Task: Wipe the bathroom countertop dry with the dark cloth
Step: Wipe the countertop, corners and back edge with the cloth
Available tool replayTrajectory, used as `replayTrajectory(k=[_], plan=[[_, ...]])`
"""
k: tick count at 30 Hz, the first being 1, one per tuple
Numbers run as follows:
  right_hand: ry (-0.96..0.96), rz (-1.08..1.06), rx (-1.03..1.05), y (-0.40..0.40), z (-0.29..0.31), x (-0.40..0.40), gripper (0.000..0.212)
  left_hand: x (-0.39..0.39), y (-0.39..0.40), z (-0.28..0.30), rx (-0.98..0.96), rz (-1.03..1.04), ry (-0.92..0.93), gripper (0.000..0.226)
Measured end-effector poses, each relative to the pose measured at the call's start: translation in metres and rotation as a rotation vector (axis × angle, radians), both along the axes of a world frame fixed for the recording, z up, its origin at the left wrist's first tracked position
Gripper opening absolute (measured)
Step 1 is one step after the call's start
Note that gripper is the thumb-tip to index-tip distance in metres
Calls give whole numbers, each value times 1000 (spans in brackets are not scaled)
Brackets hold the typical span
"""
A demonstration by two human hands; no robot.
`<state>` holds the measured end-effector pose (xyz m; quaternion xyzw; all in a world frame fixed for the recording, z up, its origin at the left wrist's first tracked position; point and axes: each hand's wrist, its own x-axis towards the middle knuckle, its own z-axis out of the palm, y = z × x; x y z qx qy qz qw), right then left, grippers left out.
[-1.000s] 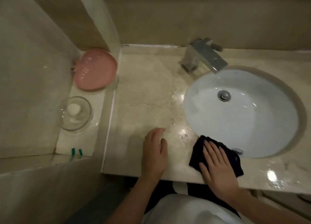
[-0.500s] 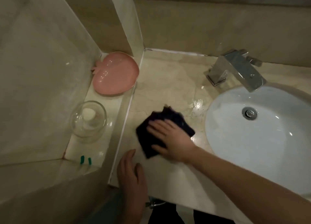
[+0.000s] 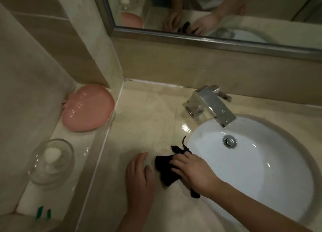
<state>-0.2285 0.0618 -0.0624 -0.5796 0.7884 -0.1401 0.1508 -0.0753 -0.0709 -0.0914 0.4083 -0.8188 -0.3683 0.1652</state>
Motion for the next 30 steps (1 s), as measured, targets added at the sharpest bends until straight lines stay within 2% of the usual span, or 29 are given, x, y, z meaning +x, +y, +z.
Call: replayTrajectory(k=[2, 4, 7, 9, 11, 14, 16, 18, 23, 27, 30], plan=[[-78, -182, -76, -3, 31, -17, 40, -12, -8, -3, -68, -45, 4, 42], [-123, -338, -263, -4, 73, -33, 31, -20, -15, -8, -164, -88, -16, 39], [-3, -449, -459, -2, 125, -72, 28, -26, -16, -13, -238, -79, -56, 38], [158, -490, -390, 0, 130, -104, 35, -26, -13, -16, -244, -50, -69, 38], [258, -463, -206, 1, 116, -129, 48, -26, -14, -19, -254, -44, -67, 39], [139, -393, -44, -1, 86, -137, 58, -25, -19, -25, -315, -67, -76, 40], [143, -357, -58, -10, 79, -140, 57, -25, -20, -28, -338, -53, -88, 40], [227, -295, -82, -28, 80, -147, 55, -26, -21, -30, -356, -45, -106, 40], [101, -373, -128, -60, 81, -162, 44, -29, -21, -30, -361, -45, -120, 41], [192, -323, -170, -15, 77, -139, 51, -29, -22, -28, -354, -62, -108, 40], [128, -336, -159, 30, 72, -121, 53, -29, -22, -28, -343, -60, -113, 40]])
